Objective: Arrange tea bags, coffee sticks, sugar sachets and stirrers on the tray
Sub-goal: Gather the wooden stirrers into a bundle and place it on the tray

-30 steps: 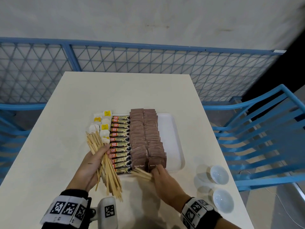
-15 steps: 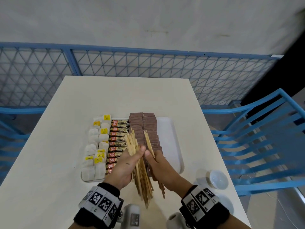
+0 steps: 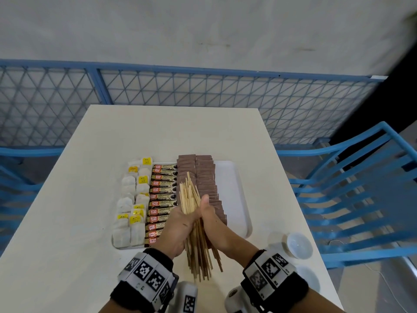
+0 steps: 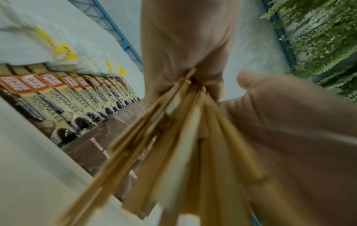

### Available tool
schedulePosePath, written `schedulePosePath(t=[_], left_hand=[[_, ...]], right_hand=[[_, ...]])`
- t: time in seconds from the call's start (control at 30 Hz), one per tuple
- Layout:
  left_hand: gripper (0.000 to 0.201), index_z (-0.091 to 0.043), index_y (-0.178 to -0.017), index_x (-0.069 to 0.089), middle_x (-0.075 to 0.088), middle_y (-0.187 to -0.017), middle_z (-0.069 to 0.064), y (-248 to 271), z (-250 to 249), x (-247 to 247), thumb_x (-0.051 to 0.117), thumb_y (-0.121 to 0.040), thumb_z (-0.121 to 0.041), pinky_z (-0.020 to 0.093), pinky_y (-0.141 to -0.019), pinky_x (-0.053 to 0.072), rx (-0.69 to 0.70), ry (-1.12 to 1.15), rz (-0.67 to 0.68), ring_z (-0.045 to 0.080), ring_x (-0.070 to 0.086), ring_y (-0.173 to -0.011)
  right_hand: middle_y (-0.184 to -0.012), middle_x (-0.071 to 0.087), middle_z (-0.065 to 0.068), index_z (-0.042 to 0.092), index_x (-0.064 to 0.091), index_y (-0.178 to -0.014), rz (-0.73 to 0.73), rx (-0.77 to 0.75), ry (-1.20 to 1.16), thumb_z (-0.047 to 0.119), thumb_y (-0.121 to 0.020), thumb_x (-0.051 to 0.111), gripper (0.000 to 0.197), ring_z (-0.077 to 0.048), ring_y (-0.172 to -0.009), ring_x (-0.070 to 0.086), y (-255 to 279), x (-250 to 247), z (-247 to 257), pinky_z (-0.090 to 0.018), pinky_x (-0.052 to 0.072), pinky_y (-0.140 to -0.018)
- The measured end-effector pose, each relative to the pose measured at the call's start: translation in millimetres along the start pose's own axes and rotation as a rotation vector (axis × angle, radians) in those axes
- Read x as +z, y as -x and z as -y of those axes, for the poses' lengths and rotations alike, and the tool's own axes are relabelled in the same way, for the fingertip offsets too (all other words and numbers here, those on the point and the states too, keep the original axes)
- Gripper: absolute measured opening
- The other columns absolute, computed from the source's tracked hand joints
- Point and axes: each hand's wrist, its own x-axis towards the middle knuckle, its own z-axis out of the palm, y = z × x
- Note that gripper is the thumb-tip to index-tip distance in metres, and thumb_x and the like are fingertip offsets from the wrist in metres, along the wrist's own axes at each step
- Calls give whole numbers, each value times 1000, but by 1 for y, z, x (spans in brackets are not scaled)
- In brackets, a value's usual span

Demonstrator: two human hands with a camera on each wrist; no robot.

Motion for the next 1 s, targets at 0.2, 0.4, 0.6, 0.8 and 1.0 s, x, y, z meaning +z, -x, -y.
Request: schedulePosePath(t=[0.2,0.4,0.6,0.8,1.0], left_hand=[[14,-12,-96,62,69,-82,6,-5,-5,8,67,-84,-14,26,-59,54,80,9,-114,17,67,-73],[11,-6,-77,63,68,-72,3,-2,-9,15,58,-87,-7,28,-73,52,332,-139,-212,14,64,-70],[9,3,-92,62,67,-78,3,8,-16,27,61,-87,-5,4,-65,44,557,-113,-279,-7,63,-68],[8,2,-92,61,66,-78,9,10,-10,34,62,-85,-1,7,-62,46,592,-39,-268,0,63,-66],[19,-21,-91,59,68,-88,11,9,-7,30,65,-83,-5,14,-74,52,650,-80,-257,14,68,-84]], right_hand=[[-145,38,3,30,26,-144,-2,-38,-40,97,-57,15,110,-11,-136,33,1,-1,4,-42,27,-115],[-83,60,-1,20,61,-94,-129,-10,-182,65,-88,7,71,-10,-74,58,3,-22,2,-23,48,-68],[-116,63,-11,17,63,-116,98,176,-468,68,-90,20,71,-31,-111,56,1,-24,-14,-46,42,-102],[-107,62,-18,0,59,-115,-18,214,-681,27,-100,33,41,-19,-84,63,-9,-22,-5,-25,54,-70],[-93,68,-9,5,59,-119,67,221,-674,25,-100,33,38,-19,-80,66,2,-22,4,-29,58,-63]])
